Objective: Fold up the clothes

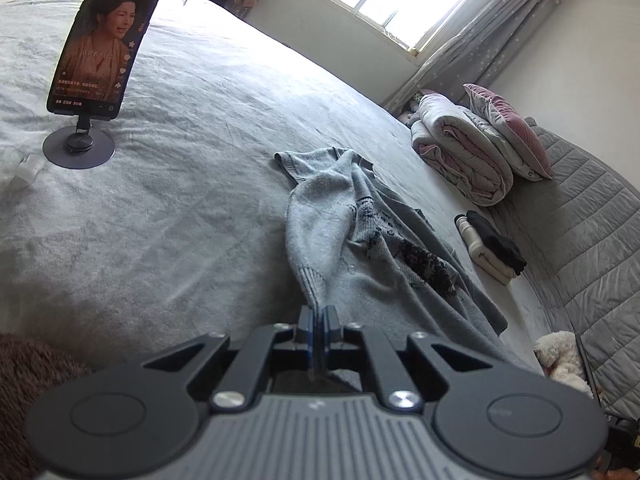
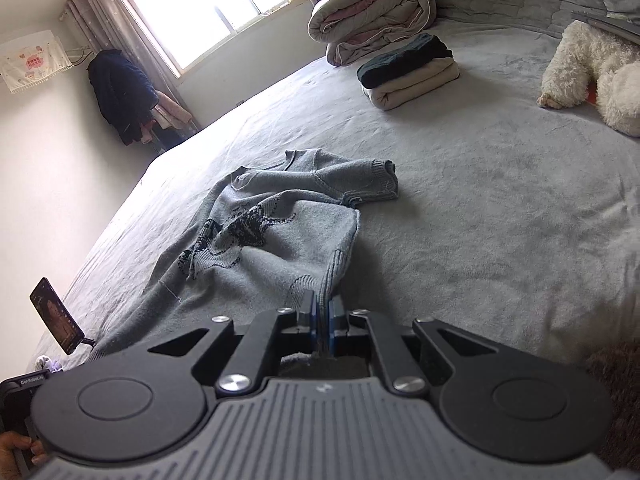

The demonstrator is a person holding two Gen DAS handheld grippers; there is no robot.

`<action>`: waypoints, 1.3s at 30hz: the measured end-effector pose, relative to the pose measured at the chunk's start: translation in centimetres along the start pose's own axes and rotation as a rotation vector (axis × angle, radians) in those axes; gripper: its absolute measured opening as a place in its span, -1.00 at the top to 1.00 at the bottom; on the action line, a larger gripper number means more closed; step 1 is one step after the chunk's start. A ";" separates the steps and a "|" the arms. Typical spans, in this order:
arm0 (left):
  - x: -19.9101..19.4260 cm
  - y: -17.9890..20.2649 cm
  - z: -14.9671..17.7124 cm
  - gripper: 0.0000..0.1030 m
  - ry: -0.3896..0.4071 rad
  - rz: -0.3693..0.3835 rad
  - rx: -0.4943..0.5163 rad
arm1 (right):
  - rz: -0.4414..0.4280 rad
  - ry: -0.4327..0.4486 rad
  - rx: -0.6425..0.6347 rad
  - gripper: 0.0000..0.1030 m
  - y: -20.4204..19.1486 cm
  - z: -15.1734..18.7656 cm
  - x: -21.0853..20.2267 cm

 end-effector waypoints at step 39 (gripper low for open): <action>9.4 5.6 -4.7 0.19 -0.132 -0.023 0.040 | 0.021 -0.079 0.105 0.23 6.7 -10.6 6.0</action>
Point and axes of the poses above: each gripper's, at about its wrist camera, not at the fingertips, and x roughly the way its jaws point, y to its right, z to its underside, the point moved 2 cm from there along x, roughly the way its jaws point, and after that the axes turned 8 degrees about -y, right-handed, at the moved point
